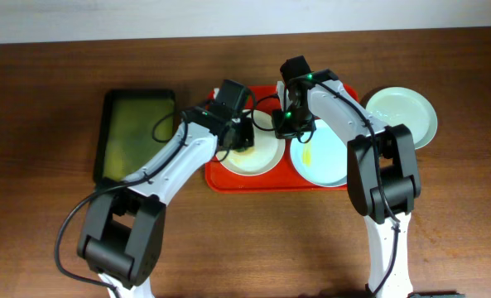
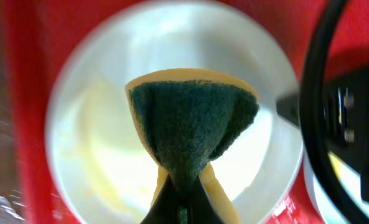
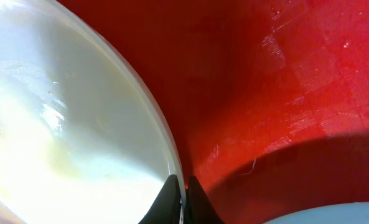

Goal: Clean dirty plates on tray and stack at the side
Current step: 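Scrub the cream plate with the sponge in the left gripper, then lift the cream plate with the right gripper and stack it on the cleaned plate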

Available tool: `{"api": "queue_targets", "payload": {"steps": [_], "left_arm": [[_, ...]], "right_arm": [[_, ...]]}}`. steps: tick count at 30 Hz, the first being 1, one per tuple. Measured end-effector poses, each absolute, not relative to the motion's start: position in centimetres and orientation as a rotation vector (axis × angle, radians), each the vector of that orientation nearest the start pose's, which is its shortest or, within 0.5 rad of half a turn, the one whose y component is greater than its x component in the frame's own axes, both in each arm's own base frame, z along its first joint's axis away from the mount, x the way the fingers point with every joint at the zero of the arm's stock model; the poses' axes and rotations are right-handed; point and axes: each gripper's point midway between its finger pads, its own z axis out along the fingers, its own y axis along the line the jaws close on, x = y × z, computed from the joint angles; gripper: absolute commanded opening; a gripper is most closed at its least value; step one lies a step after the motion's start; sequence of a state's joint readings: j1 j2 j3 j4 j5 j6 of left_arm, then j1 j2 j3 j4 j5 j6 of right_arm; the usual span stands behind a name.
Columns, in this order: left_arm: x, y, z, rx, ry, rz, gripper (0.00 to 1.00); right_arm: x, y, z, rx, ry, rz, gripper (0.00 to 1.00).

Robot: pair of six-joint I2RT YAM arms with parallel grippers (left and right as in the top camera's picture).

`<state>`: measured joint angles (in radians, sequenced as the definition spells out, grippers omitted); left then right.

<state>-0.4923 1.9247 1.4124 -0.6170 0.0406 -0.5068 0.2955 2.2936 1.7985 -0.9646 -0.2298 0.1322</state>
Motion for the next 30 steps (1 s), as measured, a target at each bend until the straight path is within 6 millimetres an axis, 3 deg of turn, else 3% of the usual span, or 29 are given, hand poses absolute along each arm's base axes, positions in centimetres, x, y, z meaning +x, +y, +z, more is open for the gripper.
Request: {"api": "queue_targets", "payload": {"steps": [4, 7, 13, 16, 19, 24, 27, 29, 30], "left_arm": [[38.6, -23.3, 4.5, 0.016, 2.829, -0.334, 0.00], [37.6, -22.1, 1.5, 0.006, 2.901, -0.230, 0.00], [37.9, -18.0, 1.4, -0.051, 2.890, 0.044, 0.00], [38.6, -16.0, 2.0, -0.112, 2.878, 0.098, 0.00], [39.4, -14.2, 4.4, -0.179, 2.834, 0.090, 0.00], [40.8, -10.8, 13.2, -0.311, 2.633, -0.015, 0.00], [39.9, -10.5, 16.9, -0.313, 2.568, -0.057, 0.00], [39.1, -9.8, 17.6, -0.323, 2.576, -0.053, 0.00], [38.7, -9.2, 17.6, -0.339, 2.587, -0.040, 0.00]], "right_arm": [[43.4, 17.3, 0.8, -0.269, 3.048, 0.381, 0.04], [43.3, 17.3, 0.8, -0.269, 3.049, 0.380, 0.04], [43.2, 17.3, 0.8, -0.282, 3.054, 0.382, 0.04], [42.0, 17.4, 1.0, -0.324, 3.094, 0.391, 0.04], [42.0, 17.1, 2.3, -0.366, 3.105, 0.300, 0.04], [44.5, 15.0, 6.3, -0.392, 3.013, 0.044, 0.04], [45.6, 13.8, 10.7, -0.449, 2.908, -0.177, 0.04], [46.0, 13.4, 13.7, -0.479, 2.818, -0.354, 0.04], [46.0, 13.8, 16.3, -0.519, 2.727, -0.482, 0.04]]}}
